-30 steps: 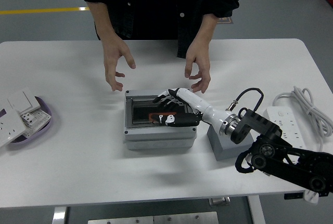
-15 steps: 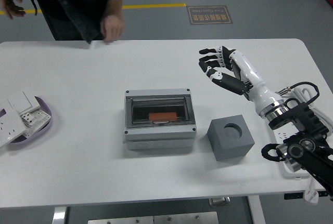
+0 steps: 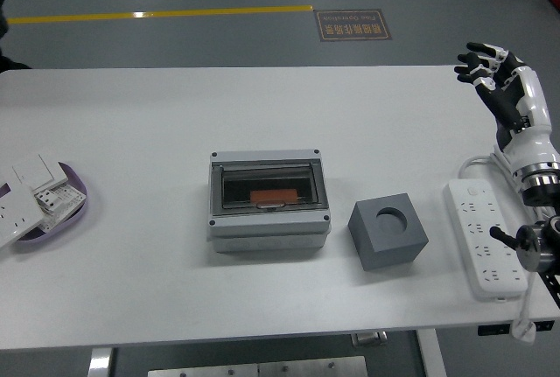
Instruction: Pick up the cylinder from the cube,place it in the box,flap close box
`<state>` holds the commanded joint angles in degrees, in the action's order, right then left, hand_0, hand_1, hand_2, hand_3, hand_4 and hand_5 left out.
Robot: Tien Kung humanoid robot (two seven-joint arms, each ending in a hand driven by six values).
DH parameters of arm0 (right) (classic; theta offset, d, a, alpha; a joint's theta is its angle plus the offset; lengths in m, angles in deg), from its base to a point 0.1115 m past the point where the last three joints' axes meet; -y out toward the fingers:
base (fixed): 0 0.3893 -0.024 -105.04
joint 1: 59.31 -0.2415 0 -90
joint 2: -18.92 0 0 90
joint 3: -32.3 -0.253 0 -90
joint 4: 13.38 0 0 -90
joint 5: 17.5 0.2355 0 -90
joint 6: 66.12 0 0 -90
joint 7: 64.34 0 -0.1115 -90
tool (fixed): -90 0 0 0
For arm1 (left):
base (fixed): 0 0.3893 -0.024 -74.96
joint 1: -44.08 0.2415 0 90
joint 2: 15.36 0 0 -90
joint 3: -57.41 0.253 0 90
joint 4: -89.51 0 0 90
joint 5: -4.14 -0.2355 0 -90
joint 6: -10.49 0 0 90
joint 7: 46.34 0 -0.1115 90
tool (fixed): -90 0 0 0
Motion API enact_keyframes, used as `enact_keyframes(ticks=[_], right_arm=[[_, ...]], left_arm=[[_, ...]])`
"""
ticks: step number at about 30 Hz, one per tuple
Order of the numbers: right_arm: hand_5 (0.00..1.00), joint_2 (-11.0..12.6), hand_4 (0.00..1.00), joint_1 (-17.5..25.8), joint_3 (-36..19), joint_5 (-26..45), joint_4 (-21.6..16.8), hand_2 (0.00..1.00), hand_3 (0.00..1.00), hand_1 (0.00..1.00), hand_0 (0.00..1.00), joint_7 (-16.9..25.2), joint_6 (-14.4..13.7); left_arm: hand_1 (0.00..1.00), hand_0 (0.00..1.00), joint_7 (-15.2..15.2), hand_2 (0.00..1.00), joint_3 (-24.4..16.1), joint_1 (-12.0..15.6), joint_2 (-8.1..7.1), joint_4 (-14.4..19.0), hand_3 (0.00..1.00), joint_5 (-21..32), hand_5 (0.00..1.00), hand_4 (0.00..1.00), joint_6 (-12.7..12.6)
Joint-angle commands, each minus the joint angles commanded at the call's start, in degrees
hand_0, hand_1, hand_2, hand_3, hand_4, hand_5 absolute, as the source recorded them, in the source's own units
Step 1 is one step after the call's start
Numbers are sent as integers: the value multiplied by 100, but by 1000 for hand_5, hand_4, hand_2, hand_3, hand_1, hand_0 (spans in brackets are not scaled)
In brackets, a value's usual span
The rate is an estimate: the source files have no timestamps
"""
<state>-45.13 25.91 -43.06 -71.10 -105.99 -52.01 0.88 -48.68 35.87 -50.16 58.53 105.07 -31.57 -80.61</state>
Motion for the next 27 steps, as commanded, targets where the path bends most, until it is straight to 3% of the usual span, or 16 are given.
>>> enact_keyframes(ticks=[10,17,27], right_arm=[[404,-23,710,208,-549,26,-20,611,647,621,670,52,-73],[404,-47,706,261,-651,9,-46,616,645,620,673,52,-81],[395,-52,711,267,-717,-78,-43,612,642,622,676,-87,-121]], left_arm=[[622,598,12,616,-343,-54,33,-21,636,-127,223,682,35],[622,598,26,616,-641,-63,71,-44,636,-224,226,683,48],[623,598,43,616,-695,-125,50,-38,636,-239,226,684,68]])
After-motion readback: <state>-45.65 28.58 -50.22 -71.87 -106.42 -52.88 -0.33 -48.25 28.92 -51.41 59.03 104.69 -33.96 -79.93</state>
